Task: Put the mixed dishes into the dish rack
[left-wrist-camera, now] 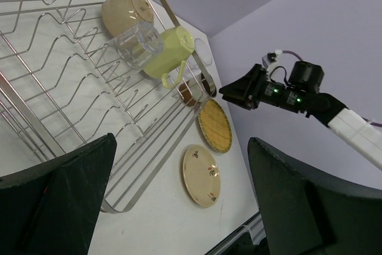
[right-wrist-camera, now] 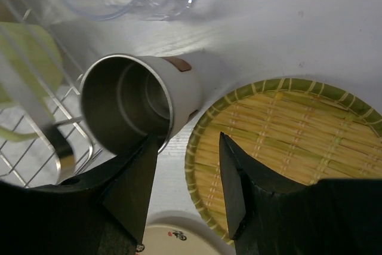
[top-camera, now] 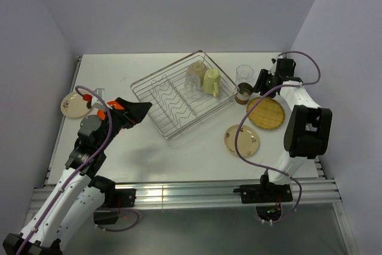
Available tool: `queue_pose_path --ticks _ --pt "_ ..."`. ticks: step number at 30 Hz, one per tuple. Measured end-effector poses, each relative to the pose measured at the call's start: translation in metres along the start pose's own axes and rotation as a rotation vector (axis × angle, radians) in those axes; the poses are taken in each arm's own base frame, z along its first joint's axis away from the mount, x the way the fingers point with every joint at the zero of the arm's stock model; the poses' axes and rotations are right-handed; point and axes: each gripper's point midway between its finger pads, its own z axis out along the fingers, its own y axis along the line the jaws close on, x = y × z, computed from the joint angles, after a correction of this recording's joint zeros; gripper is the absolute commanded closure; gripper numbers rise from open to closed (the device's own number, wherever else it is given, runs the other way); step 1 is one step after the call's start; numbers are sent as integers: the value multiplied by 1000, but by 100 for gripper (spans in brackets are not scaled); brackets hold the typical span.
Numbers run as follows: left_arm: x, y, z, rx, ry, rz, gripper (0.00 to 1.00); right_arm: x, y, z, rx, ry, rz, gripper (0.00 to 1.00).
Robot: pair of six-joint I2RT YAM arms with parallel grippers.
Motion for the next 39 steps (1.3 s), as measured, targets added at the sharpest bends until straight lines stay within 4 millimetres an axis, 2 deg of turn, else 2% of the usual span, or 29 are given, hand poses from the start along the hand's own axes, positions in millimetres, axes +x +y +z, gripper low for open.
queue_pose_path --ticks 3,13,19,23,27,33,37,39 --pt "0 -1 0 2 1 -10 1 6 -8 15 31 31 27 48" --pt "3 1 2 7 1 -40 1 3 -11 29 39 28 61 53" --pt "9 6 9 -5 30 -47 1 0 -13 40 40 35 87 69" --pt "14 7 14 -2 52 -51 1 1 -14 43 46 38 96 89" --pt "15 1 19 29 64 -61 1 -1 -15 43 42 32 99 100" --pt "15 -9 26 70 83 -71 1 -11 -18 34 18 4 115 100" --pt "9 -25 30 120 87 -84 1 -28 -22 9 1 -60 105 100" --pt "5 -34 31 151 87 -92 1 -40 -18 -11 -18 -111 70 100"
